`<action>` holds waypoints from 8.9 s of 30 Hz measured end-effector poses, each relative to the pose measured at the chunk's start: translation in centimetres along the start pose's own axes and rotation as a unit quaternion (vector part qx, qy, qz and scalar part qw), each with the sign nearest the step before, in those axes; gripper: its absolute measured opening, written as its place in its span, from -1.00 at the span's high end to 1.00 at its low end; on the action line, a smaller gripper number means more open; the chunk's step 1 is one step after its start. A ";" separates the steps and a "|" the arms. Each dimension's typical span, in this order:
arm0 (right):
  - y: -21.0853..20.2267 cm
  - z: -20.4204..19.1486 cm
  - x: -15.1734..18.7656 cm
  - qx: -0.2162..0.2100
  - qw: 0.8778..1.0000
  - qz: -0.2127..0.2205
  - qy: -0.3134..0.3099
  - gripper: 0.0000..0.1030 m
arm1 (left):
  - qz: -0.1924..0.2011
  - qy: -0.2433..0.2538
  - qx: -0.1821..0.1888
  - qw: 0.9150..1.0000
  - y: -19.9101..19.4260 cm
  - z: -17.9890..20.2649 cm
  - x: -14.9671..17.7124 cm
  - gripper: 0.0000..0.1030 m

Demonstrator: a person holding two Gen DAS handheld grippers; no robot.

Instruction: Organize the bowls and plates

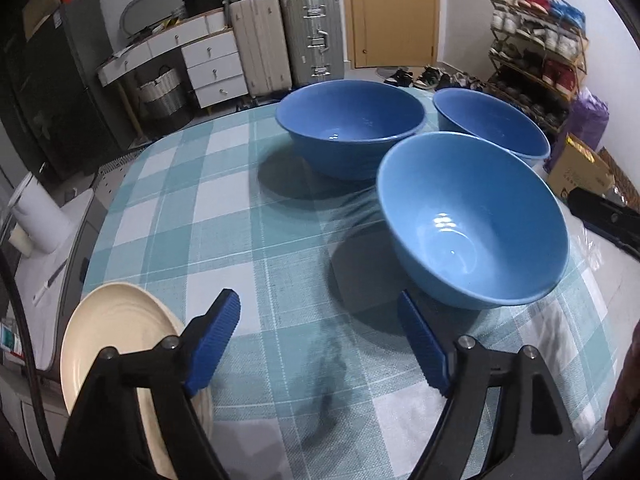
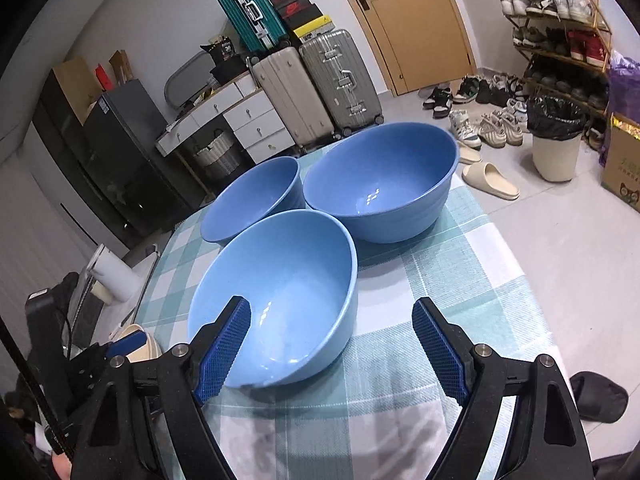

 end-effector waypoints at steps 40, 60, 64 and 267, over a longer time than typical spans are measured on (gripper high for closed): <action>7.8 0.8 -0.7 0.008 0.993 -0.114 0.033 0.40 | -0.116 -0.125 0.192 0.966 5.5 2.1 -3.6 0.01; 6.3 0.5 1.6 0.009 0.990 -0.141 0.021 0.49 | -0.130 -0.097 0.219 0.962 3.0 2.8 -1.1 0.38; 5.5 0.1 2.6 0.009 0.989 -0.148 0.015 0.49 | -0.132 -0.090 0.221 0.962 2.2 3.0 0.2 0.38; 18.3 -12.4 -8.6 0.032 0.951 -0.292 -0.101 0.64 | -0.163 -0.096 0.137 0.972 9.1 -7.7 -7.5 0.75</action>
Point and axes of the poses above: each gripper's, at about its wrist camera, not at the fingertips, and y roughly the way its jaws point, z to its right, x to its underside, the point moved 4 cm from there along y, roughly the way its jaws point, and after that the axes turned 4 degrees about -z, right-handed, at the moved point
